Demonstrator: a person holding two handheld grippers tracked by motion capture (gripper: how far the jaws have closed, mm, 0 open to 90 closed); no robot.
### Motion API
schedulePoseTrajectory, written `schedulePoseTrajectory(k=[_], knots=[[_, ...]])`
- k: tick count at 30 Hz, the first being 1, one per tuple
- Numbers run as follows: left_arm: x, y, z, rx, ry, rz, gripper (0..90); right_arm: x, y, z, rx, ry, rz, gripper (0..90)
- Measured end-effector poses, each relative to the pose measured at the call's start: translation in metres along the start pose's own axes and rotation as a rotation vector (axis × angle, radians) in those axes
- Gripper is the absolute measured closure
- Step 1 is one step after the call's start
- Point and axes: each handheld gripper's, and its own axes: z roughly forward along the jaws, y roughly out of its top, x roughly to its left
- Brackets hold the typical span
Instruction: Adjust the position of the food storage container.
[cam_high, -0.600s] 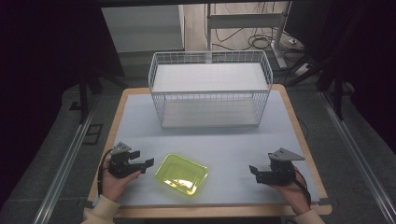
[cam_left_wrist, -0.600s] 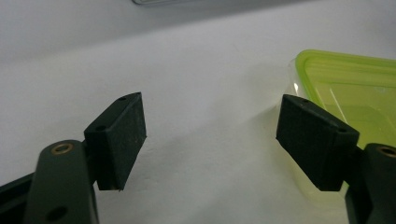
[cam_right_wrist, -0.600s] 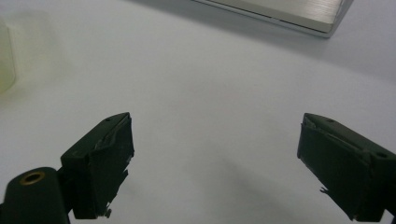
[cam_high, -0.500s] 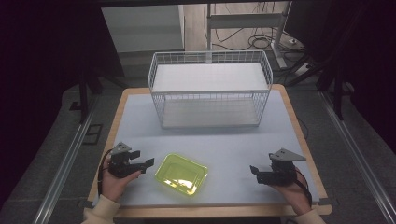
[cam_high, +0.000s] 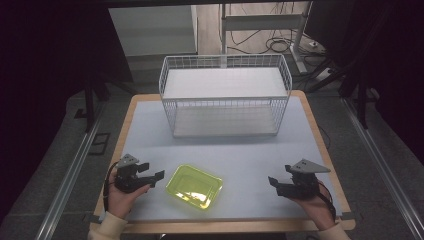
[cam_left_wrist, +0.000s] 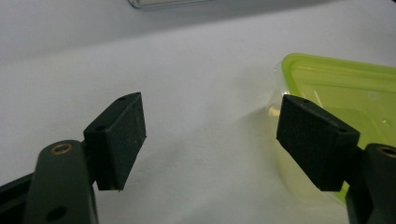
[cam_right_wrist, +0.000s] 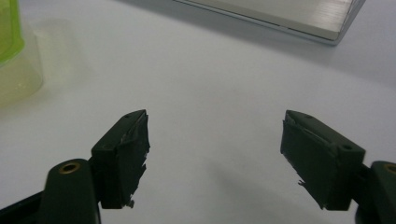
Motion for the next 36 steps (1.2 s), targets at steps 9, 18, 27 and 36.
schedulePoseTrajectory(k=[9,18,27,36], knots=[[-0.002,-0.001,-0.003,-0.022,0.015,-0.038,23.6,0.009,0.001,0.001,0.021,0.041,-0.013,34.6],[0.002,-0.002,-0.001,-0.024,0.011,-0.030,24.0,0.024,0.015,0.011,0.046,0.169,-0.009,74.8],[-0.004,-0.004,-0.004,-0.023,0.009,-0.002,24.2,0.058,0.033,0.010,0.040,0.238,-0.077,89.5],[0.000,-0.005,-0.002,-0.017,0.004,-0.017,24.4,0.109,0.048,0.017,0.052,0.357,-0.166,89.5]])
